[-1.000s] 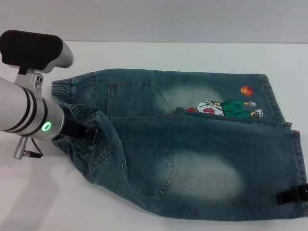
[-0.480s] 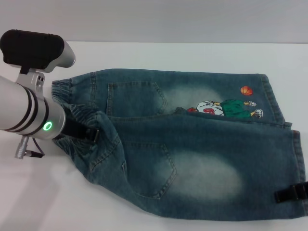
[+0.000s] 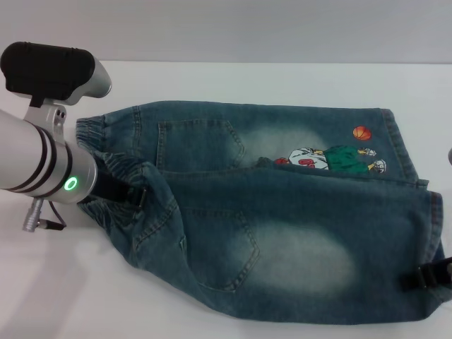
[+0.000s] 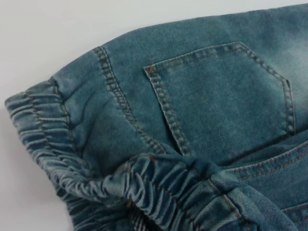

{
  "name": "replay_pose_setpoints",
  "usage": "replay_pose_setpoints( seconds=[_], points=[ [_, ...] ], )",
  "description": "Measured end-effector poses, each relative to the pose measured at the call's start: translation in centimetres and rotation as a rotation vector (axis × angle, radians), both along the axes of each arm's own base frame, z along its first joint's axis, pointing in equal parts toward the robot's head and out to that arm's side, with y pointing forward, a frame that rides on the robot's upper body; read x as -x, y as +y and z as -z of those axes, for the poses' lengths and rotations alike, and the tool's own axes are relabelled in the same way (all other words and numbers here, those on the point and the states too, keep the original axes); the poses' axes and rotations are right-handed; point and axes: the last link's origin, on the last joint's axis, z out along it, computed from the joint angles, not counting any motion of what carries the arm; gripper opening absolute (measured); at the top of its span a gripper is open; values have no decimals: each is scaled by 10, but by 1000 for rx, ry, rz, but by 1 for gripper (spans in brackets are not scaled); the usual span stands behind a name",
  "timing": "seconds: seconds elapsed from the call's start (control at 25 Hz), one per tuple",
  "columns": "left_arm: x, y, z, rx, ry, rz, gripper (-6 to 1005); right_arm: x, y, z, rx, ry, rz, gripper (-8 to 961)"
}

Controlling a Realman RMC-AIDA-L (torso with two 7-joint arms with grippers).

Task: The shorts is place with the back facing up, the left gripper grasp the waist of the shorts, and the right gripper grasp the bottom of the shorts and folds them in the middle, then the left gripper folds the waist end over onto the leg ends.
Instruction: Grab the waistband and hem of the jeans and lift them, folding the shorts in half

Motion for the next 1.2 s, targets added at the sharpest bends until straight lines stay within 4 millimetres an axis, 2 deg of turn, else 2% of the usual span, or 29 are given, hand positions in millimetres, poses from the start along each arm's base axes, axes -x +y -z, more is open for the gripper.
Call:
replay_pose_setpoints(
  seconds=[0.36,0.6,0.96,1.0,1.2],
  points=[
    [-1,1,0,-5,-3,5,119,4,4,2,14,4,-24,173],
    [-2,3,-1,-15,-8,12,117,9,9,3,0,34,-52,-1],
    [2,8,-6,-56,-25,8,122,20,30,4,-104,108,-207,-2],
    [3,9,-7,-65,-28,5,123,24,37,1,-147,130,-260,-2],
    [11,12,-15,-125,-50,-5,130,26,50,-8,-231,131,-349,-2]
  ],
)
